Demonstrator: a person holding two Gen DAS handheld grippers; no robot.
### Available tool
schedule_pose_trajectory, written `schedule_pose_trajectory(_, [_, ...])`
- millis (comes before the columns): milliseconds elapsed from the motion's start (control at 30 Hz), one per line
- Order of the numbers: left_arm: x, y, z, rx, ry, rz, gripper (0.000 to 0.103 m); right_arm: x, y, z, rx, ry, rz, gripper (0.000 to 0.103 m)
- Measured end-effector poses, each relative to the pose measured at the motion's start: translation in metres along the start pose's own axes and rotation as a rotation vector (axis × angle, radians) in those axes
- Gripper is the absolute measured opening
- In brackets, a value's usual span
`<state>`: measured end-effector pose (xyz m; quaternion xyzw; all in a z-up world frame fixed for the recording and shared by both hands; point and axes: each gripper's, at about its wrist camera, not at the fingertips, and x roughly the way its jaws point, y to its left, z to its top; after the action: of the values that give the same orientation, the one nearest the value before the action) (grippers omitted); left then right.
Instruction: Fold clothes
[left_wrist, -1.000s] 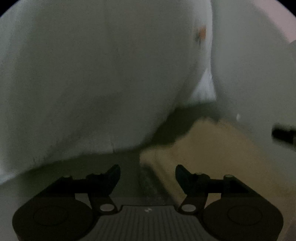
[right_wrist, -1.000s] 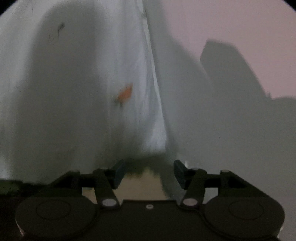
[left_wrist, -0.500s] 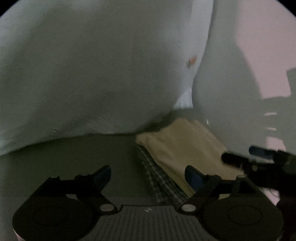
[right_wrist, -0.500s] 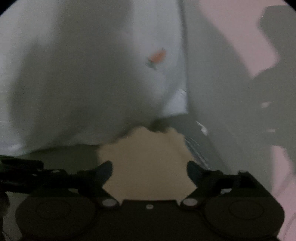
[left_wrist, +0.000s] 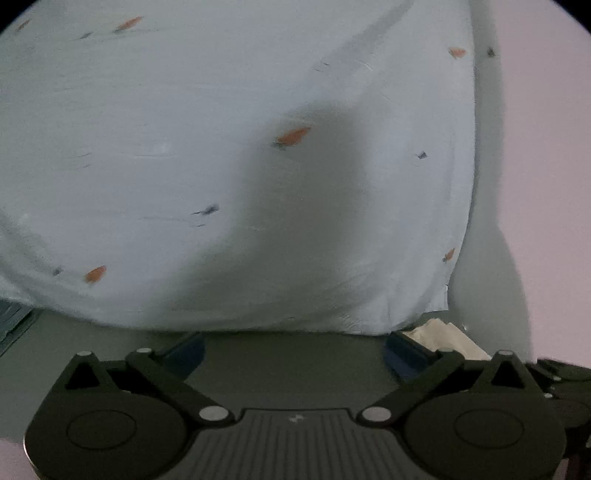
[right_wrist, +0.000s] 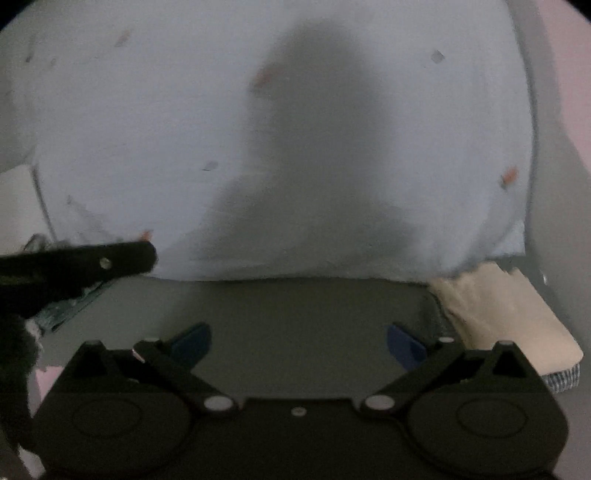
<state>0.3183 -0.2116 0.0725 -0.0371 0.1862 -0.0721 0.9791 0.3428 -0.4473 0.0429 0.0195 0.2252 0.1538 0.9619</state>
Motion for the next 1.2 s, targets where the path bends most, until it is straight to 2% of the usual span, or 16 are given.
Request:
schedule_pose_trajectory(67, [-0.033, 0.029, -0.008, -0.005, -0.016, 0.018, 0.103, -0.014, 0.043, -0.006, -0.039, -0.017, -0.025, 0.103])
schedule_pose_trajectory(167, [-0.089, 0.076, -0.024, 0.030, -0.029, 0.067, 0.103, -0.039, 0.107, -0.018, -0.013, -0.024, -0.060, 0.103])
schedule_pose_trajectory(267, [-0.139, 0.118, -0.034, 0.062, -0.019, 0.084, 0.103, -0.064, 0.172, -0.031, 0.013, -0.031, -0.095, 0.103])
schedule_pose_trajectory(433, [-0.204, 0.177, -0.045, 0.049, 0.052, 0.033, 0.103, -0.104, 0.262, -0.047, 0.034, -0.025, -0.160, 0.103])
schedule_pose_trajectory(567, [-0.232, 0.202, -0.062, 0.082, 0.092, 0.035, 0.103, -0.137, 0.319, -0.063, 0.034, -0.012, -0.209, 0.103])
schedule_pose_trajectory(733, [-0.275, 0.227, -0.083, 0.049, 0.141, 0.055, 0.103, -0.166, 0.358, -0.083, 0.060, 0.026, -0.234, 0.103])
schedule_pose_trajectory(900, [-0.297, 0.237, -0.090, 0.040, 0.178, 0.053, 0.103, -0.187, 0.380, -0.093, 0.065, 0.051, -0.251, 0.103])
schedule_pose_trajectory(1200, [-0.326, 0.243, -0.108, 0.032, 0.167, 0.086, 0.103, -0.203, 0.402, -0.112, 0.010, 0.065, -0.249, 0.103])
